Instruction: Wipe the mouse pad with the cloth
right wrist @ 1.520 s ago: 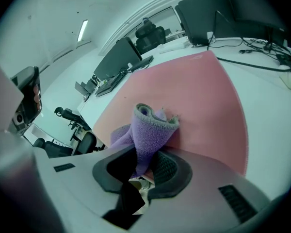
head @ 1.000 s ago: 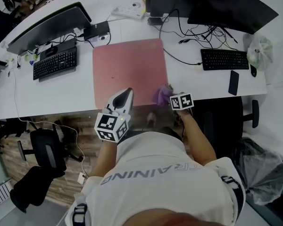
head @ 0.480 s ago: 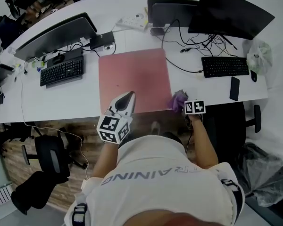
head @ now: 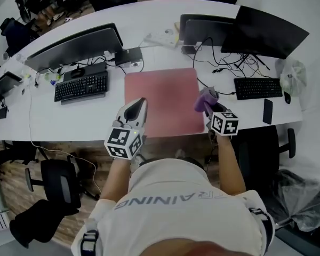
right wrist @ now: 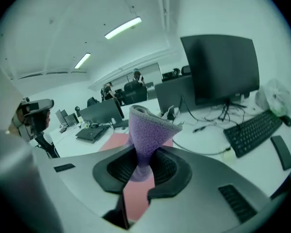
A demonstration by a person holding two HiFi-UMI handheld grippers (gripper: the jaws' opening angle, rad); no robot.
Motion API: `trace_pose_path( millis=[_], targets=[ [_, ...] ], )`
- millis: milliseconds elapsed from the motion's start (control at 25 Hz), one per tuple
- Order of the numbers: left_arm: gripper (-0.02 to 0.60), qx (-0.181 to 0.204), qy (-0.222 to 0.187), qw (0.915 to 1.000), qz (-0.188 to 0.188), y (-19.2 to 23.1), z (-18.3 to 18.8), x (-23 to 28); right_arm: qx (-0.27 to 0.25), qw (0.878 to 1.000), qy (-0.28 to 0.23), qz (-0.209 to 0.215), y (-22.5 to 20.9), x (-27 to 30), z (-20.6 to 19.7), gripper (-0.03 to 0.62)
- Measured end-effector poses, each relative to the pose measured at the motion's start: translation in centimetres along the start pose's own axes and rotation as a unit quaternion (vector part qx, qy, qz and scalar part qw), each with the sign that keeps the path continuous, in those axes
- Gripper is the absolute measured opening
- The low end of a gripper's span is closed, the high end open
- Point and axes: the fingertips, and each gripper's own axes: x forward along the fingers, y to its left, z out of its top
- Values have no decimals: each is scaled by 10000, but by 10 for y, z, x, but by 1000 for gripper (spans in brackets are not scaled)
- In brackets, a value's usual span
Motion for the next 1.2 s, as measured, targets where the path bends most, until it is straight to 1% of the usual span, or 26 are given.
trace_pose_path(
  millis=[120, 240, 360, 480, 600, 800, 1200],
  targets=[
    [32, 193, -119, 9997, 108, 24, 18, -14, -485, 9960, -748, -8, 43, -12, 59, 91],
    [32, 281, -183, 9992, 220, 48, 29, -31, -1004, 9854, -1372, 46, 90, -27, 105, 91],
    [32, 336, -316, 9981, 418, 72, 40, -49, -1360, 9743, -1789, 131, 131, -39, 134, 91],
    [32, 339, -461, 9969, 532, 90, 48, -65, -1484, 9669, -2065, 209, 161, -46, 151, 91],
    [32, 316, -502, 9966, 575, 102, 49, -76, -1555, 9641, -2146, 192, 178, -45, 157, 89],
    [32, 194, -484, 9974, 493, 111, 44, -85, -1553, 9650, -2104, 180, 192, -40, 152, 89],
    [32, 169, -509, 9980, 345, 110, 49, -82, -1585, 9655, -2063, 135, 193, -41, 150, 89]
  ],
)
